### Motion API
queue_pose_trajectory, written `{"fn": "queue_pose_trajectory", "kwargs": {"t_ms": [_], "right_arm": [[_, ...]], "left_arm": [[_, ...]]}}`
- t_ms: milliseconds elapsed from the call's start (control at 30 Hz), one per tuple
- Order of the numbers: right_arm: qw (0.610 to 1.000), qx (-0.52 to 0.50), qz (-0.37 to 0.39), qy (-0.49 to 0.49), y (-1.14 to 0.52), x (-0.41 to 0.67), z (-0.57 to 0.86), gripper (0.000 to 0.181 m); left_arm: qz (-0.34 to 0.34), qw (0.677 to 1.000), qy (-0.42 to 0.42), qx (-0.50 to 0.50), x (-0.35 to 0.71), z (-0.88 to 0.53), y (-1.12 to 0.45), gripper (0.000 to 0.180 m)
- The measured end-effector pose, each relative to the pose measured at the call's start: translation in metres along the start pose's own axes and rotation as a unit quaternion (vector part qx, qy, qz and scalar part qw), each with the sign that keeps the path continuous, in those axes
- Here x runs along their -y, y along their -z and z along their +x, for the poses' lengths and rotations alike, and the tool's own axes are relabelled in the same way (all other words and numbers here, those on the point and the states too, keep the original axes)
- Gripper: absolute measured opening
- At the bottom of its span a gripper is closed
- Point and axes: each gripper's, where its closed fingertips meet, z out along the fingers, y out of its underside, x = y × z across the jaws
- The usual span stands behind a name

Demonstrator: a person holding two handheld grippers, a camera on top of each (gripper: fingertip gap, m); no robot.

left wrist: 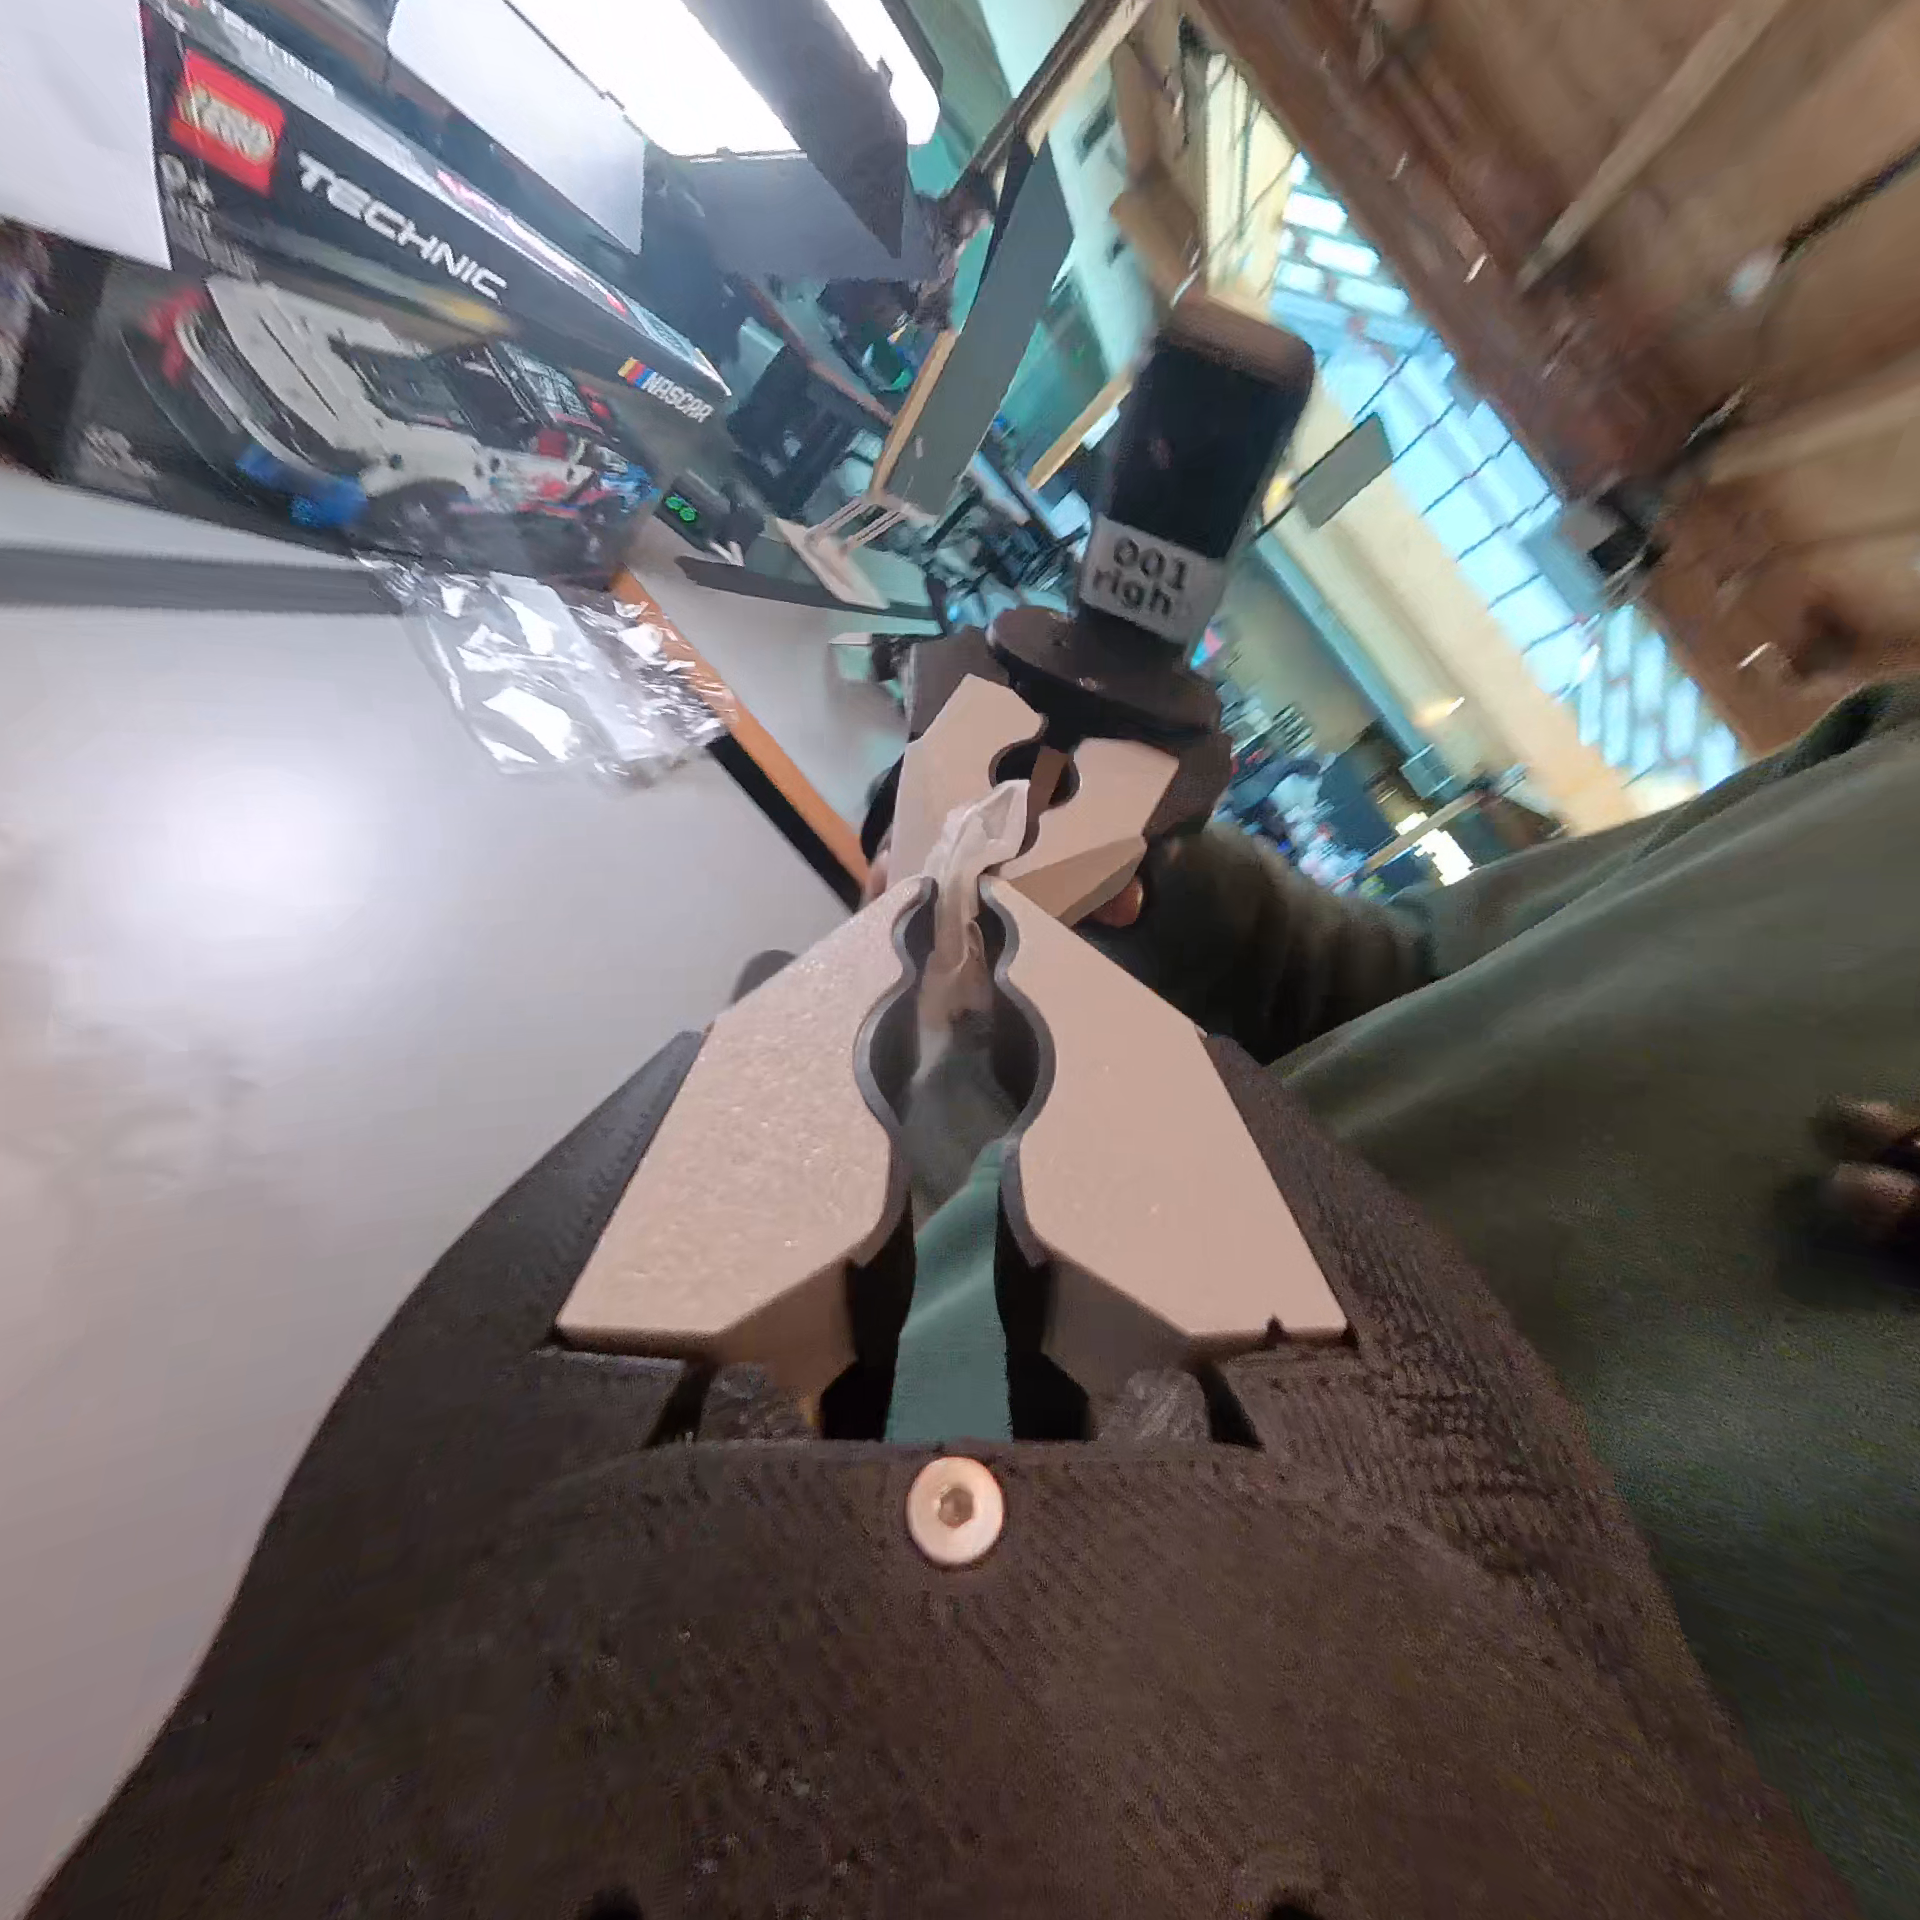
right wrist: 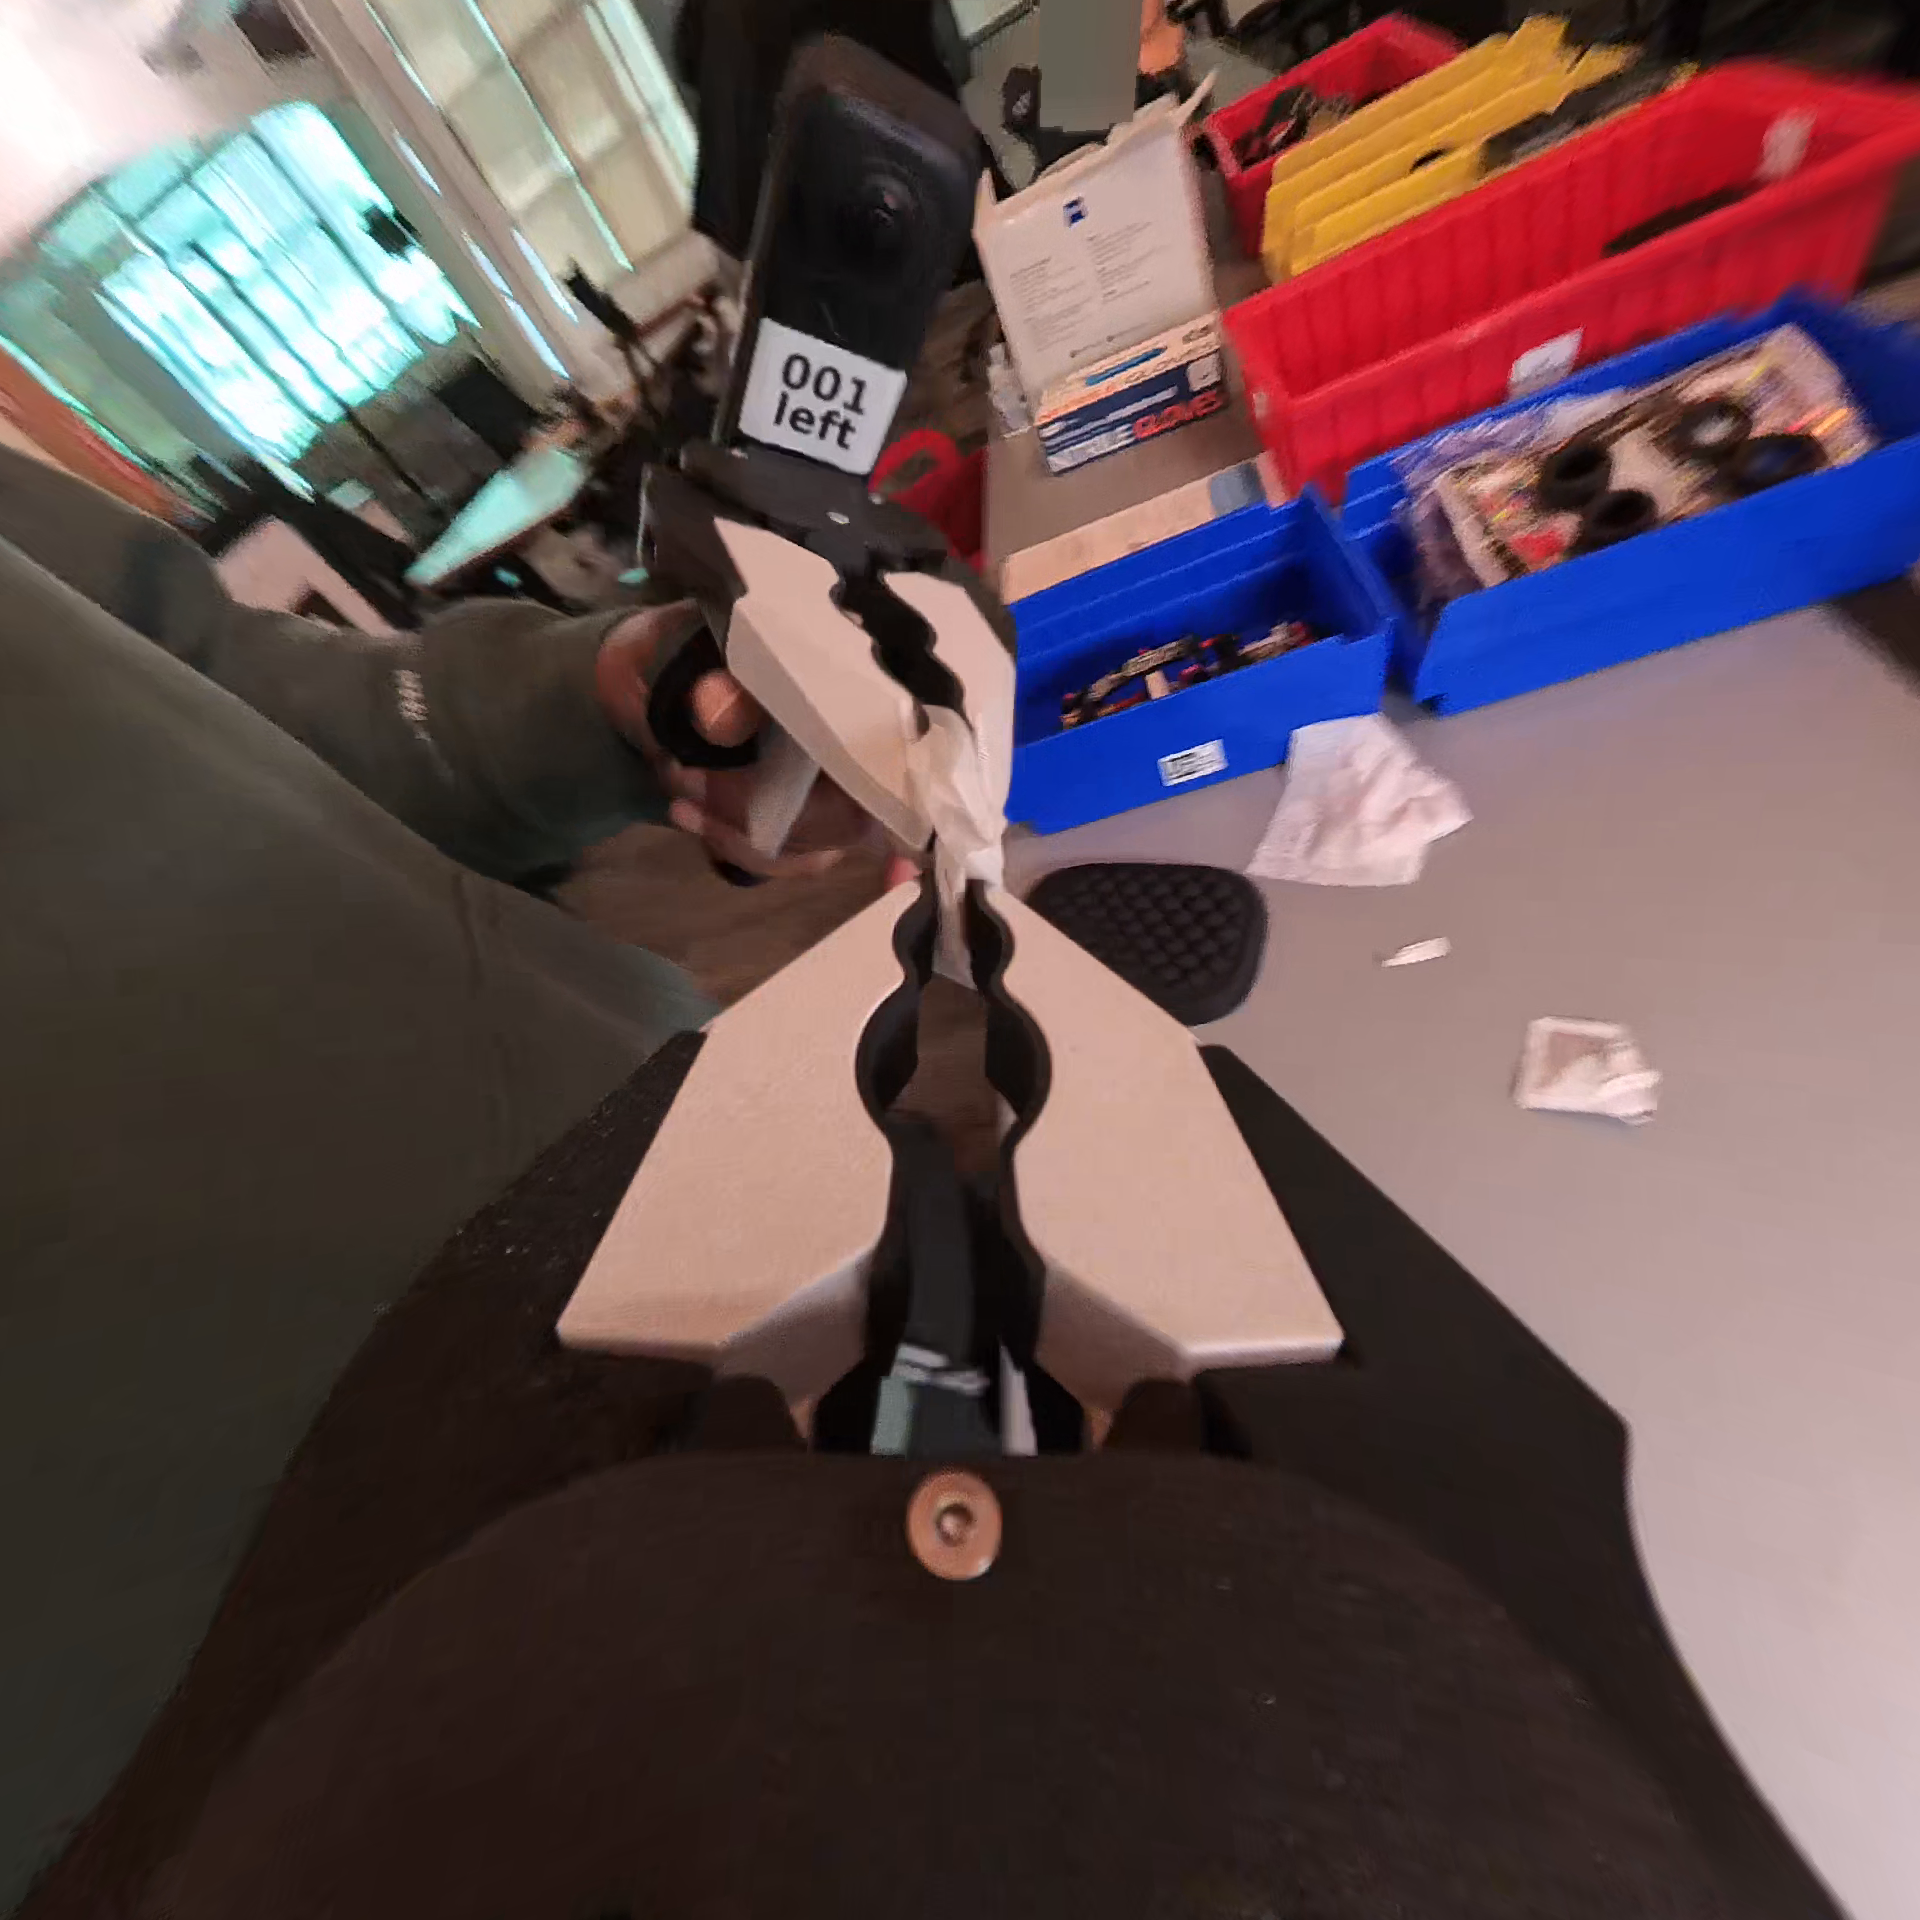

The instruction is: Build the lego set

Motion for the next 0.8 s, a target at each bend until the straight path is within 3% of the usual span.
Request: {"fn": "queue_pose_trajectory", "kwargs": {"t_ms": [100,200,267,333,467,600,733,800], "right_arm": [[0.993,-0.079,0.012,0.086,-0.005,0.007,0.012,0.033],[0.974,-0.107,-0.015,0.200,-0.015,0.009,0.010,0.039],[0.967,-0.105,-0.022,0.232,-0.024,0.014,0.006,0.033],[0.967,-0.089,-0.036,0.235,-0.031,0.015,0.005,0.013],[0.968,-0.107,-0.039,0.223,-0.040,0.022,0.018,0.010],[0.947,-0.194,-0.079,0.245,-0.045,0.014,0.048,0.005],[0.932,-0.236,-0.099,0.256,-0.045,0.012,0.064,0.002],[0.906,-0.275,-0.138,0.289,-0.045,0.009,0.076,0.002]], "left_arm": [[0.038,0.994,0.091,-0.043,0.005,-0.006,0.016,0.003],[0.048,0.986,0.146,-0.068,0.004,-0.014,0.027,0.002],[0.037,0.981,0.170,-0.091,0.001,-0.013,0.028,0.002],[0.043,0.977,0.181,-0.103,0.004,-0.015,0.030,0.002],[0.062,0.972,0.202,-0.103,0.014,-0.026,0.037,0.003],[0.075,0.982,0.173,-0.029,0.022,-0.049,0.044,0.032],[0.046,0.988,0.137,0.052,0.021,-0.071,0.054,0.037],[0.016,0.989,0.123,0.074,0.017,-0.075,0.051,0.040]]}}
